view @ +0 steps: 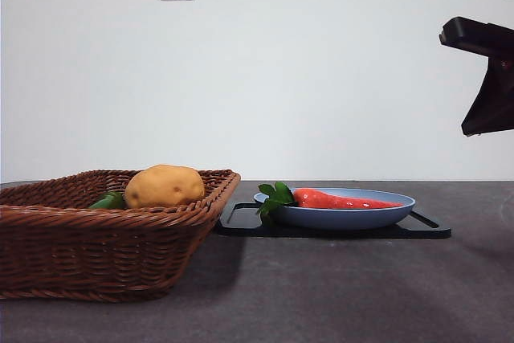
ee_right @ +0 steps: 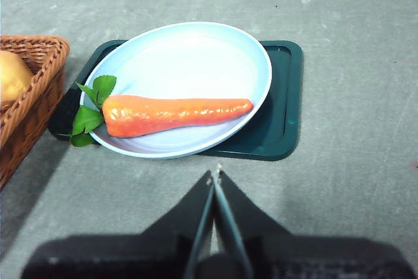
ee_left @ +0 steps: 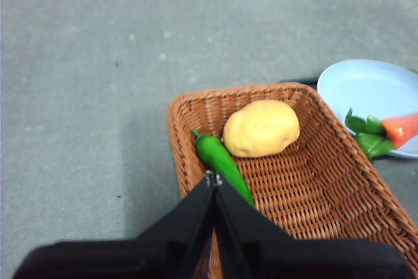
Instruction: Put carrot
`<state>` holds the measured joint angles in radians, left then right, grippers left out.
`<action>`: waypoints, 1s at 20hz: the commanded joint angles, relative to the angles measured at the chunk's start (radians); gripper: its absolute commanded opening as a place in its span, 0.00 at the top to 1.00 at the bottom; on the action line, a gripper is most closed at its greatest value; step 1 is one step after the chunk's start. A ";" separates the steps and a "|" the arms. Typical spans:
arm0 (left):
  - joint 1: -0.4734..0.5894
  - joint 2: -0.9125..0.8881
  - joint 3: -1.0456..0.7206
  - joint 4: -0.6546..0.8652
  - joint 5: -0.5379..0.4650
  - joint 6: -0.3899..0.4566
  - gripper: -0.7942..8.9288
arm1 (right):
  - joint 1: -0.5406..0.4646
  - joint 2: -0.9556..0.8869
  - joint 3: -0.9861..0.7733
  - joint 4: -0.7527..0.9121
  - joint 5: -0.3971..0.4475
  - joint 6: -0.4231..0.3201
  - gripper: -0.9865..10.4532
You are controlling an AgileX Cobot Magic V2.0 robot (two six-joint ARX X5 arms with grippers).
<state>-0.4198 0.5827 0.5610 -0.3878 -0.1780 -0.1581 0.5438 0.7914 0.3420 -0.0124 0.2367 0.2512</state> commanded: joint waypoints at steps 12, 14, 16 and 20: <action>0.048 -0.295 -0.039 0.038 -0.007 0.153 0.91 | 0.005 0.004 0.009 0.010 0.006 0.013 0.91; 0.106 -0.377 -0.114 0.093 -0.006 0.179 0.91 | 0.006 0.004 0.009 0.010 0.006 0.013 0.91; 0.185 -0.442 -0.210 0.150 -0.004 0.185 0.91 | 0.006 0.004 0.009 0.010 0.006 0.013 0.91; 0.307 -0.529 -0.370 0.209 0.002 0.151 0.91 | 0.006 0.004 0.009 0.010 0.006 0.013 0.91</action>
<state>-0.1143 0.0563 0.1913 -0.1928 -0.1772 0.0021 0.5434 0.7914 0.3420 -0.0128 0.2379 0.2543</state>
